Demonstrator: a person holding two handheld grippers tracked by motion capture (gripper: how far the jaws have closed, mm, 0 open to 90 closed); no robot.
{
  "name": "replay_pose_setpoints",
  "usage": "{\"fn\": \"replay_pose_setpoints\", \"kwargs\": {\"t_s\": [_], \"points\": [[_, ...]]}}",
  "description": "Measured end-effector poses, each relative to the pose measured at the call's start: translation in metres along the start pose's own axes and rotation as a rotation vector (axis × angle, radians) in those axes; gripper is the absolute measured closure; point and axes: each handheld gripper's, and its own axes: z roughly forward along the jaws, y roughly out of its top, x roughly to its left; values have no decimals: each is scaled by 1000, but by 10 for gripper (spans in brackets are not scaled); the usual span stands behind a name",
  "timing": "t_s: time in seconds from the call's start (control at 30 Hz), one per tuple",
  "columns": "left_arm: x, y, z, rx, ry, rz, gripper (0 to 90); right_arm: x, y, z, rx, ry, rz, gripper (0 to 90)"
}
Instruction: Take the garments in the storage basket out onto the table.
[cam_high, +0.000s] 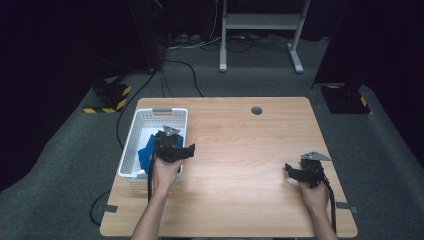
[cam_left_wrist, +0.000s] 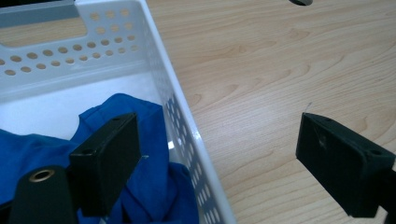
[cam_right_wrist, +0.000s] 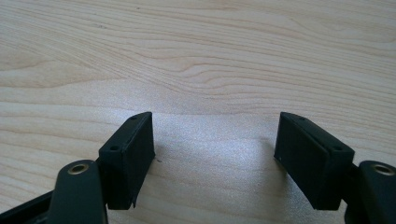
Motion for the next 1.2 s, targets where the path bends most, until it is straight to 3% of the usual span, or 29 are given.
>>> {"fn": "replay_pose_setpoints", "kwargs": {"t_s": [0.6, 0.8, 1.2], "points": [[22, -3, -3, 30, 65, -23, 126, 0, 0, 0, -1, 1, 2, 283], [31, -4, -2, 47, 64, -48, 123, 0, 0, 0, -1, 0, 2, 283], [46, -9, -1, 85, 121, -66, 125, 0, 0, 0, 0, -2, 1, 284]]}}
